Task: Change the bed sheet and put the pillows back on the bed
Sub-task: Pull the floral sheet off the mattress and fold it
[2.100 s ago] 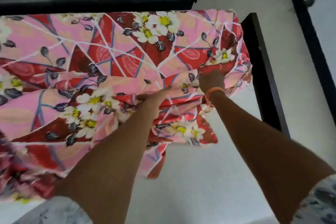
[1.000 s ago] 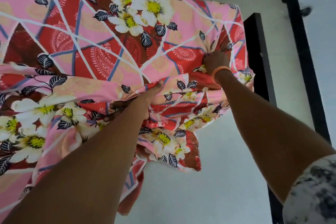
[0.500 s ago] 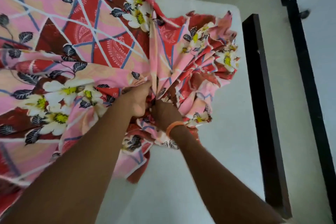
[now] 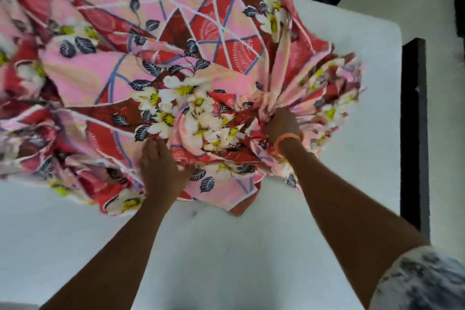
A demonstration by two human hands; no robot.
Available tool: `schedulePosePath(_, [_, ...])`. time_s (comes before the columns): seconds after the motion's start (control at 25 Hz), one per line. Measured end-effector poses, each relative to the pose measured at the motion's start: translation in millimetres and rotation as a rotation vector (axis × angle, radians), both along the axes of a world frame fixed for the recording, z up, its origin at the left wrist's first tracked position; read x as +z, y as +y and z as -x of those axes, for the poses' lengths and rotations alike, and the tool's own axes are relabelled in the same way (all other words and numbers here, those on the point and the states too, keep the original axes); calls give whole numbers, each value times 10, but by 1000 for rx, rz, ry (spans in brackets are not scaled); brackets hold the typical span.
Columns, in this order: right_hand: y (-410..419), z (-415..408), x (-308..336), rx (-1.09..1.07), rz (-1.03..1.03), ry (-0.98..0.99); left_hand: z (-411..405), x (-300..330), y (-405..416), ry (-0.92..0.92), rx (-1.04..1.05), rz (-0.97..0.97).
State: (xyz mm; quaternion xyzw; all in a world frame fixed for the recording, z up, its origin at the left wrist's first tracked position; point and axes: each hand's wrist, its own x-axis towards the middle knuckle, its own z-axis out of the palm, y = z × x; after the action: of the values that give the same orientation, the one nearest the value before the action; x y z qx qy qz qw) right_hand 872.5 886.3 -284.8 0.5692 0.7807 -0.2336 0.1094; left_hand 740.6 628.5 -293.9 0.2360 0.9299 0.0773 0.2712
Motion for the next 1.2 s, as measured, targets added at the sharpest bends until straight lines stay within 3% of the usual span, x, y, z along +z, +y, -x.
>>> schedulePosePath(0.12, [-1009,444,123,224,175,151,106,95,-340,50,-125,-72])
schedulePosePath(0.24, [-1499,626,181,300,241,38,183,236,-709,116,-103,-8])
schedulePosePath(0.4, [-1313,507,222,54,234,-26,302,379,-1316,38,427,53])
schedulePosePath(0.52, [-1378,448,348,-74,136,6,454,420,-1492,-90,477,-171])
schedulePosePath(0.6, [-1552,460,476,-45,49,72,545,551,-1419,-127,485,-228])
schedulePosePath(0.68, [-1769,525,748,86,-28,153,568,861,-1238,-183,510,-285])
schedulePosePath(0.84, [-2329,758,1480,587,198,337,408,1784,-906,-442,412,-538])
schedulePosePath(0.92, [-2500,843,1810,555,237,463,306,2211,-850,-529,408,-661])
schedulePosePath(1.08, [-2418,943,2611,439,177,705,410,2998,-950,-410,536,-842])
schedulePosePath(1.2, [-2240,1008,3180,456,205,840,441,3422,-935,-550,461,-960])
